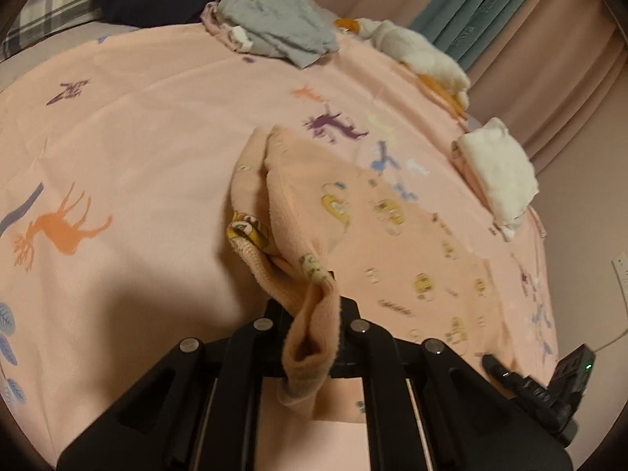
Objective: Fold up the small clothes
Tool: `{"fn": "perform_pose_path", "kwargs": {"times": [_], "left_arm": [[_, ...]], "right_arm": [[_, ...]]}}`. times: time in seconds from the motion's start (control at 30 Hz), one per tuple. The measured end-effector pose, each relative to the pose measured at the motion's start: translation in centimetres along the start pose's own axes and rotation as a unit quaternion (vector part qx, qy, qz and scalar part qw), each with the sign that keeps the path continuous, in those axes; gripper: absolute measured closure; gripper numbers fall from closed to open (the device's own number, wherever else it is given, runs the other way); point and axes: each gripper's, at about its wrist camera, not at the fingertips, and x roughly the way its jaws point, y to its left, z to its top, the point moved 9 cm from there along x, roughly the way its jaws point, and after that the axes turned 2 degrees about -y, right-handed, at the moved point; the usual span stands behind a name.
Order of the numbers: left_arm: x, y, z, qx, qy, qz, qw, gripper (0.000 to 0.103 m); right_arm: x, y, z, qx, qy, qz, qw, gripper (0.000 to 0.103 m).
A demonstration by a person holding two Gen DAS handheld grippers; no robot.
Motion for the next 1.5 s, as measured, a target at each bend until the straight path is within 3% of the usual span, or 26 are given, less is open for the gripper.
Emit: {"fn": "perform_pose_path", "kwargs": {"times": [0.27, 0.37, 0.43, 0.5, 0.57, 0.63, 0.67, 0.7, 0.73, 0.87, 1.0, 1.07, 1.13, 1.27, 1.43, 1.5], "left_arm": [[-0.4, -3.5, 0.9, 0.053, -0.032, 0.041, 0.9972, 0.096], [-0.3, -7.8, 0.8, 0.099, -0.053, 0.035, 0.9931, 0.096], [0.4, -12.2, -0.2, 0.152, -0.047, 0.009, 0.9872, 0.098], [1.9, -17.3, -2.8, 0.217, -0.022, -0.016, 0.9759, 0.096], [3.1, -21.6, -7.2, 0.282, 0.008, -0.048, 0.9582, 0.096], [3.9, -23.8, -12.1, 0.329, 0.044, -0.092, 0.9388, 0.097], [4.4, -24.1, -13.6, 0.338, 0.057, -0.105, 0.9337, 0.101], [5.1, -23.7, -14.7, 0.342, 0.070, -0.102, 0.9315, 0.098], [5.9, -23.2, -15.2, 0.335, 0.086, -0.099, 0.9331, 0.096], [7.1, -20.6, -13.5, 0.246, 0.133, -0.122, 0.9525, 0.093], [6.1, -19.7, -11.1, 0.232, 0.096, -0.108, 0.9618, 0.088], [5.7, -19.3, -10.8, 0.224, 0.095, -0.097, 0.9650, 0.063], [5.2, -18.6, -10.6, 0.207, 0.110, -0.089, 0.9680, 0.054], [3.9, -19.4, -10.1, 0.174, 0.120, -0.140, 0.9672, 0.053], [3.0, -17.2, -7.8, 0.161, 0.081, -0.094, 0.9791, 0.050], [2.8, -16.2, -7.1, 0.155, 0.075, -0.087, 0.9813, 0.050]], "right_arm": [[-0.9, -0.3, -0.2, -0.017, 0.008, 0.008, 1.000, 0.090], [-1.1, -0.8, -0.5, -0.004, 0.011, 0.028, 1.000, 0.090], [-1.3, -1.3, -0.6, 0.015, 0.015, 0.048, 0.999, 0.090], [-1.8, -1.9, -0.6, 0.036, 0.015, 0.066, 0.997, 0.090], [-2.2, -2.4, -0.5, 0.048, 0.011, 0.075, 0.996, 0.090], [-2.5, -3.1, -0.4, 0.057, 0.009, 0.079, 0.995, 0.090], [-2.6, -3.4, -0.4, 0.061, 0.007, 0.080, 0.995, 0.089], [-2.9, -3.9, -0.2, 0.070, 0.003, 0.083, 0.994, 0.090], [-3.0, -4.2, -0.2, 0.076, 0.001, 0.081, 0.994, 0.090], [-3.6, -5.2, -0.1, 0.109, -0.011, 0.101, 0.989, 0.090], [-3.5, -4.6, -0.4, 0.091, -0.011, 0.081, 0.992, 0.090], [-3.6, -4.7, -0.3, 0.089, -0.011, 0.079, 0.993, 0.090], [-3.6, -4.8, -0.3, 0.097, -0.010, 0.083, 0.992, 0.090], [-3.7, -5.1, -0.1, 0.107, -0.006, 0.089, 0.990, 0.090], [-4.2, -5.1, 0.1, 0.091, -0.013, 0.073, 0.993, 0.086], [-4.4, -5.0, 0.2, 0.090, -0.017, 0.075, 0.993, 0.079]]}}
